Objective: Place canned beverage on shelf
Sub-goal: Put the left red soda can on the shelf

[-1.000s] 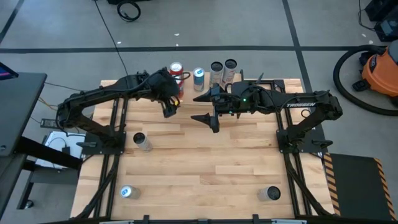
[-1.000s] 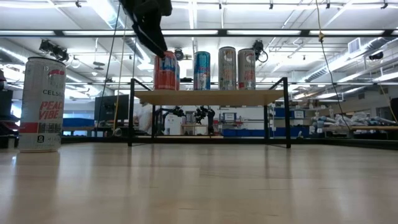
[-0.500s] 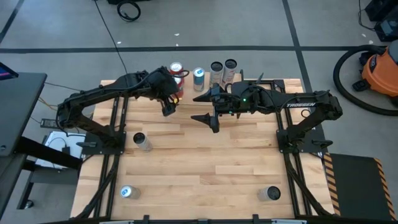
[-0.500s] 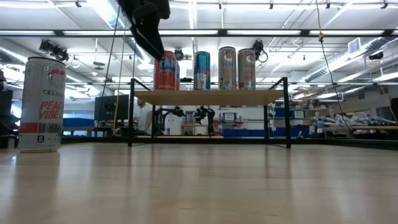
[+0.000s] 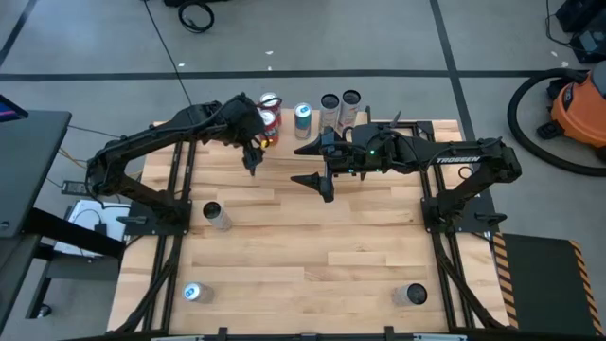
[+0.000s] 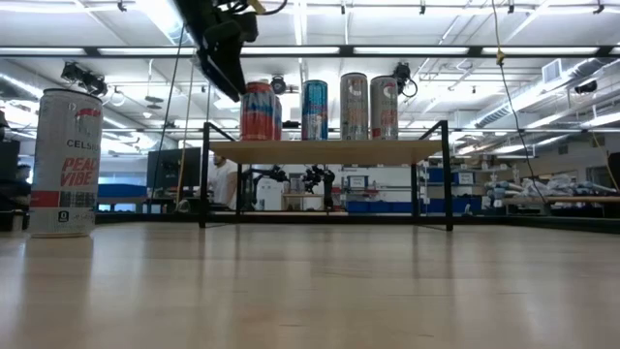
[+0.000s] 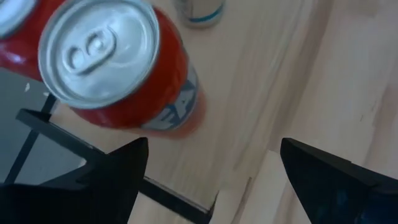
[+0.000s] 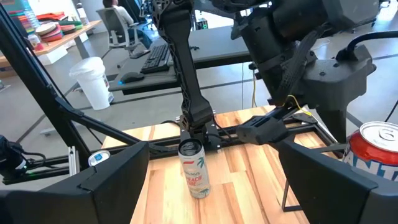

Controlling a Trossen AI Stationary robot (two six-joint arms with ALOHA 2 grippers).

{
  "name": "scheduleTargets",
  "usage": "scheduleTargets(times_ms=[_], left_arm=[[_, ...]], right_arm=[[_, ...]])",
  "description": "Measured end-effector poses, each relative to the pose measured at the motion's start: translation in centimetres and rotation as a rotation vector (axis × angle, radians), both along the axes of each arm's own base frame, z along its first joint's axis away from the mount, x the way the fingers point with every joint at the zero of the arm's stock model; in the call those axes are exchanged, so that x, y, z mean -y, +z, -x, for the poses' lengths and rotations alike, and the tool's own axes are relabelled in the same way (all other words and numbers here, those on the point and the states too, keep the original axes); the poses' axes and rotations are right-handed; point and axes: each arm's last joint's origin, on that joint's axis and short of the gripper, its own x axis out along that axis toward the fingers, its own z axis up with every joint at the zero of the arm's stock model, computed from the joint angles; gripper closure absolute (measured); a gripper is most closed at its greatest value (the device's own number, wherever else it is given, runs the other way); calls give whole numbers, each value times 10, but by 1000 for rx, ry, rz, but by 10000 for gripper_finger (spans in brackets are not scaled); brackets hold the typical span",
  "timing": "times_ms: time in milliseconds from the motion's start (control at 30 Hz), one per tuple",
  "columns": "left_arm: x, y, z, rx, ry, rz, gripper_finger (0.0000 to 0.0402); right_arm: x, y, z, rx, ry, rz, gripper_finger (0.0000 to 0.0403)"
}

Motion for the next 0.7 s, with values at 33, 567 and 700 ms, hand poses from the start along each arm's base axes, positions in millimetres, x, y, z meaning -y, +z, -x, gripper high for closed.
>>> scheduleTargets(times_ms=[33,567,700], left_arm=[[0,0,1,-6,2,3,28],[34,-3,2,-93,-67,72,28],[44,3,10,-85,-53,93,28]], right_arm=[[0,0,0,0,0,0,34],[-1,2,0,24,1,-4,34],[-1,2,0,23,29,-16,34]])
